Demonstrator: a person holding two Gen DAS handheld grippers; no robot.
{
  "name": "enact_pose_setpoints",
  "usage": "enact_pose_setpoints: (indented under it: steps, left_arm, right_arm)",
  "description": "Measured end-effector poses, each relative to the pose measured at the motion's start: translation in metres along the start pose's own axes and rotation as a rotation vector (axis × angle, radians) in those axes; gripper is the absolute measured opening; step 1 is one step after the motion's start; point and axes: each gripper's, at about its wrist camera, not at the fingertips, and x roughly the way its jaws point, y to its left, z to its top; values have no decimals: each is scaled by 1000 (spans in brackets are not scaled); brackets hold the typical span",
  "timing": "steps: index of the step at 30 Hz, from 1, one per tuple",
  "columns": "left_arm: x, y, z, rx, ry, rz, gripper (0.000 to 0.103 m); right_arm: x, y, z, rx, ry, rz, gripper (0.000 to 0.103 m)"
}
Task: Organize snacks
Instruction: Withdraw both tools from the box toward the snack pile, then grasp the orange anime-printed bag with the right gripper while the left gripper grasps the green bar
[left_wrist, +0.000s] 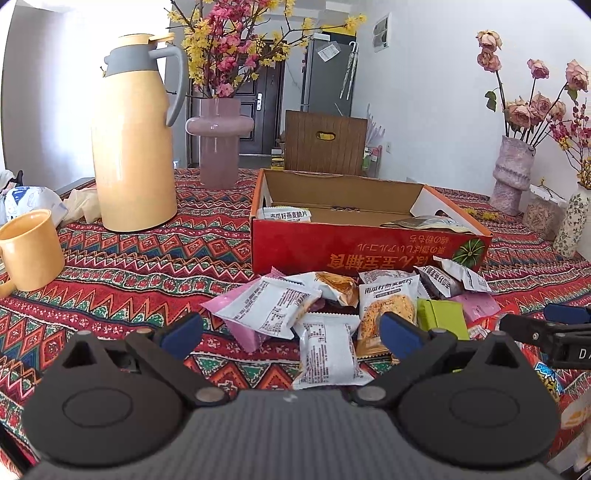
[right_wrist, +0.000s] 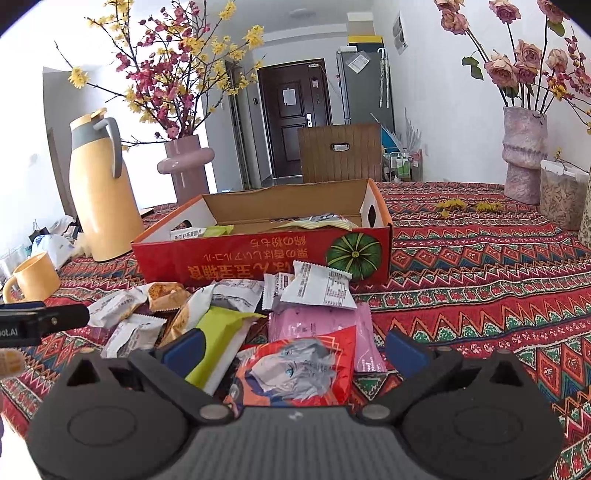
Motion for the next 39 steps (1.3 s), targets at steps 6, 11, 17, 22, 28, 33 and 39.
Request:
enact_pose_setpoints:
  steps: [6,11,17,22,28,33,39]
  left_arm:
    - [-4,-1,-5,3,2,4,103]
    - [-7,-3,-9,7,4,-2,103]
    - [-5,-6,-11,11,14,-8,103]
    - [-4,-8,-11,12,22,-1,103]
    - [-2,-8,-12,12,32,8,103]
    - [-4,-6,-14,6,34,11,103]
    - [-4,-6,-16,2,46,11,103]
  right_arm:
    - [-7,4,-5,-18,9,-10,103]
    - [-13,4,-12,-27,20,-27,103]
    - [-13,2,-22,-27,53,-48,102]
    - [-8,4,-27,-29,72,-35,99]
    - [1,14,-30,-73,82,-42,92]
    - [11,16,-35,-74,105,-45,81]
    - [11,24,-43,-128,93,-65,77]
